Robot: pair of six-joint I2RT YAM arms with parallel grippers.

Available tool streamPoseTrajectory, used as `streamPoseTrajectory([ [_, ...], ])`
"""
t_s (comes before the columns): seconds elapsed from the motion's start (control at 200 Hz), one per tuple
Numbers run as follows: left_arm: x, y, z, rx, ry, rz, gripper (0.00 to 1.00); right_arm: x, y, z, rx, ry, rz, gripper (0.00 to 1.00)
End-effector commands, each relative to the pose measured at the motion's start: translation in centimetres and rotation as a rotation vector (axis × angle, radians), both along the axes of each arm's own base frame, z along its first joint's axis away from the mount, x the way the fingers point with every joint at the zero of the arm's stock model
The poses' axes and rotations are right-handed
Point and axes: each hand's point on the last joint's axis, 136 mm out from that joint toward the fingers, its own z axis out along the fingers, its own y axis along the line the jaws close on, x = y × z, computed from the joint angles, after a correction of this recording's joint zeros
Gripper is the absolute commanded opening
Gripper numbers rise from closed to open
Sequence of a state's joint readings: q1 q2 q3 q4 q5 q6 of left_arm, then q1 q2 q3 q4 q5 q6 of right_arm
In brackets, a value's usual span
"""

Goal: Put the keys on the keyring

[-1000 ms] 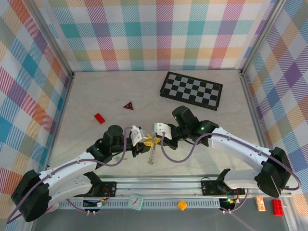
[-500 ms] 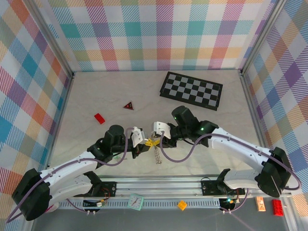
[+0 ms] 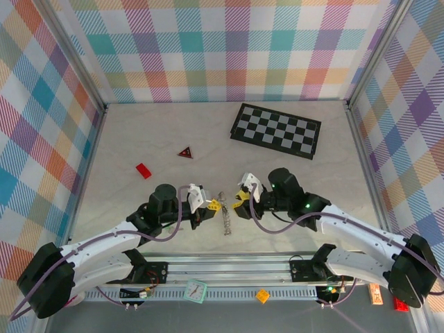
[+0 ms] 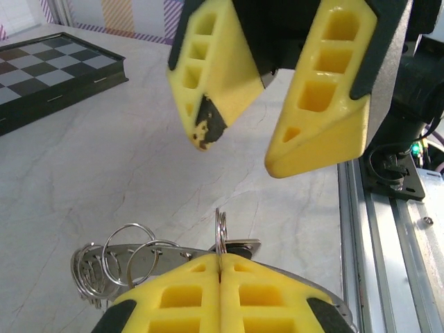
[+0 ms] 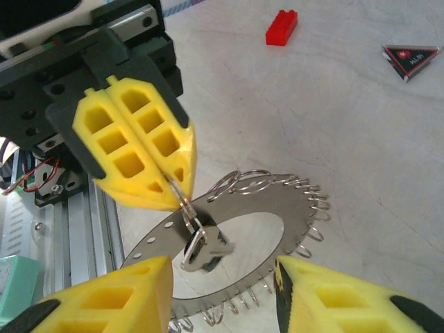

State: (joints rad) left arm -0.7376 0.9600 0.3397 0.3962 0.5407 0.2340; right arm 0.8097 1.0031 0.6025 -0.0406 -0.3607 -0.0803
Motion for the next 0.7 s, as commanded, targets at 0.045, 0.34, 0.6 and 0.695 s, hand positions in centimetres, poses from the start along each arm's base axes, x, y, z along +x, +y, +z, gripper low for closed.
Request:
streamPoseTrajectory([
  [0.045, -1.0, -0.5, 2.5, -0.104, -0.073, -0.061, 0.00, -1.7, 1.0, 2.7, 0.131, -0.176, 0.165, 0.39],
  [0.34, -1.6, -0.9, 2.7, -0.124, -0.101, -0.120, 0.00, -1.5, 2.1, 3.2, 0.133, -0.270, 0.238, 0.38],
  [0.6, -2.0, -1.2, 2.4, -0.123, -0.099, -0.151, 0.00, -1.7, 2.5, 2.9, 0.141, -0.255, 0.268, 0.31],
  [0.695, -2.1, -1.2, 2.5, -0.132, -0.105, -0.161, 0.00, -1.7, 2.6, 2.7, 0.136, -0.251, 0.275, 0.29],
])
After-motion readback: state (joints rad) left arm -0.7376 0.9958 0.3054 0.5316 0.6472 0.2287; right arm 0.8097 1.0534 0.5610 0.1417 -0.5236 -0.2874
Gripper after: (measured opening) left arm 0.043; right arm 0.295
